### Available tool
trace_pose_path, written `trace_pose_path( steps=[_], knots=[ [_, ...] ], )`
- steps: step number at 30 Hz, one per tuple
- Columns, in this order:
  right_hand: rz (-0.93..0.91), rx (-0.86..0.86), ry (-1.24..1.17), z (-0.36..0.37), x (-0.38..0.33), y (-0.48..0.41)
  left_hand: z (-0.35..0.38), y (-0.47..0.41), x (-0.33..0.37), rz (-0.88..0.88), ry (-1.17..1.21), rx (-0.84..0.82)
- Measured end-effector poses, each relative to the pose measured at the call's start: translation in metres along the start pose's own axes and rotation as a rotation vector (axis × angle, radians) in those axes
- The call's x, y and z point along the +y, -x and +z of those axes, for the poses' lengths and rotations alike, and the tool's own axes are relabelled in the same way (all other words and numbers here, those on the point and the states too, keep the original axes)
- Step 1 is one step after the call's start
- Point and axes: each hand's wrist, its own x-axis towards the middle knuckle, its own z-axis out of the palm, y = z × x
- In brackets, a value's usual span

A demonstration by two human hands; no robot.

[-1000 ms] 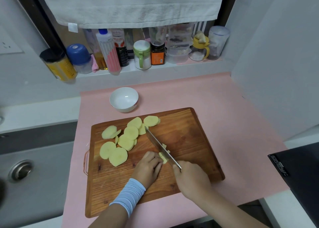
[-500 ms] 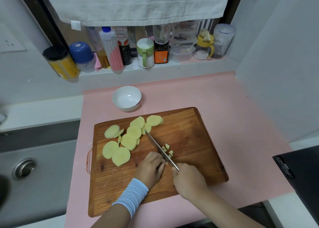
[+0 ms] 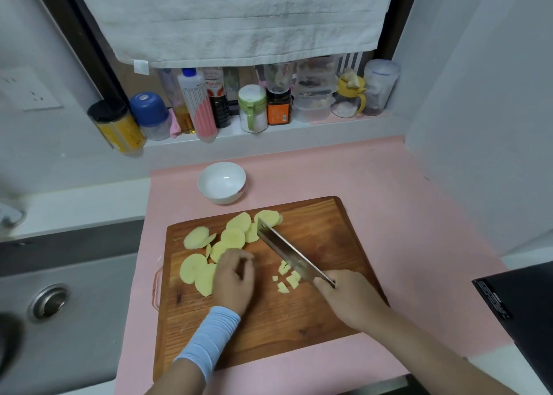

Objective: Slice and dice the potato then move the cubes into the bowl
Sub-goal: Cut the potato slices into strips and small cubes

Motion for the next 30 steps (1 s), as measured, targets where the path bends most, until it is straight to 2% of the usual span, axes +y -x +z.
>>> trace_pose_path(
  steps=[2, 3, 5, 7, 10, 11, 13, 17, 20, 24, 27, 30],
  knots=[
    [-0.139, 0.079, 0.159, -0.007, 0.009, 0.000, -0.021, -0.018, 0.006, -0.149, 0.083, 0.217],
    [-0.211, 0.137, 0.254, -0.010, 0.015, 0.000, -0.033, -0.027, 0.011, -0.169, 0.102, 0.276],
    [-0.358, 0.233, 0.466, -0.012, 0.028, -0.004, -0.050, -0.041, 0.021, -0.138, 0.095, 0.205],
    [-0.473, 0.259, 0.568, -0.013, 0.034, -0.008, -0.055, -0.051, 0.031, -0.152, 0.104, -0.086],
    [-0.588, 0.268, 0.665, -0.011, 0.038, -0.013, -0.038, -0.056, 0.044, -0.237, -0.039, -0.692],
    [-0.598, 0.263, 0.682, -0.010, 0.038, -0.014, -0.029, -0.053, 0.049, -0.256, -0.116, -0.831],
    [-0.617, 0.275, 0.706, -0.008, 0.038, -0.015, -0.012, -0.047, 0.055, -0.277, -0.175, -0.927],
    [-0.581, 0.235, 0.619, -0.011, 0.037, -0.014, -0.002, -0.043, 0.051, -0.324, -0.124, -0.861],
    [-0.554, 0.177, 0.496, -0.014, 0.040, -0.007, -0.015, -0.048, 0.041, -0.324, -0.080, -0.668],
    [-0.372, -0.168, 0.292, -0.013, 0.036, -0.005, -0.034, -0.061, 0.029, -0.459, 0.136, -0.392],
    [-0.224, -0.225, 0.262, -0.012, 0.036, -0.010, -0.036, -0.063, 0.022, -0.518, 0.095, -0.341],
    [-0.092, -0.197, 0.223, -0.017, 0.041, -0.020, -0.028, -0.059, 0.014, -0.514, -0.017, -0.346]
  ],
)
